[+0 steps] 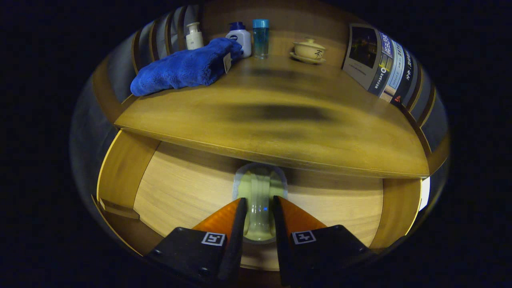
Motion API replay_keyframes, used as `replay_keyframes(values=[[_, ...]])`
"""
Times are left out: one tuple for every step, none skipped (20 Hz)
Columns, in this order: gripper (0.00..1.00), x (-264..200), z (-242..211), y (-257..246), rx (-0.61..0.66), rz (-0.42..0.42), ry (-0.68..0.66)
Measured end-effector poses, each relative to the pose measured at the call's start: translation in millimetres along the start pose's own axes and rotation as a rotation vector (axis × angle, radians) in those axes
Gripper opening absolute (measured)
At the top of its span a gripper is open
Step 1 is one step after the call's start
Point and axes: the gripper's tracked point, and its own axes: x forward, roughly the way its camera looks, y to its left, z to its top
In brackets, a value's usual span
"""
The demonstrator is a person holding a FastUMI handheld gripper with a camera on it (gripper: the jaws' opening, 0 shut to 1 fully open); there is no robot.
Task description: Pull open the drawer, take out the items inside it, and place them on the countertop above the cabinet.
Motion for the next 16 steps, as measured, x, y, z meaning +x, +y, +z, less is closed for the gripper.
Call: replay_keyframes(values=[[0.37, -1.7, 1.0, 0.3, -0.003, -0.003, -0.006], [0.27, -1.1, -1.9, -0.3, -0.014, -0.002, -0.006], [0.23, -0.7, -1.7, 0.5, -0.022, 0.000, -0.011], [0.23, -1.5, -2.1, 1.0, -0.026, -0.001, -0.011], [0.23, -1.3, -2.4, 1.0, -0.025, -0.004, -0.009], [0.23, -2.4, -4.3, 1.1, -0.024, -0.007, -0.004], [0.23, -3.2, -4.6, 1.4, -0.022, -0.011, -0.004], [0.23, -4.5, -5.8, 3.0, -0.023, -0.008, -0.002], [0.23, -7.8, -6.9, 4.8, -0.022, -0.003, -0.005], [0.23, -12.8, -8.9, 6.3, -0.021, -0.001, -0.013], [0.23, -18.4, -10.2, 7.7, -0.019, -0.001, -0.021], [0.23, -22.9, -13.3, 7.6, -0.016, -0.007, -0.019], [0.23, -29.6, -17.2, 8.8, -0.011, -0.003, -0.017], [0.23, -35.5, -18.7, 12.5, -0.008, 0.003, -0.020], [0.23, -43.8, -19.6, 15.0, -0.013, 0.007, -0.031], [0.23, -53.6, -20.1, 18.0, -0.020, 0.012, -0.047]])
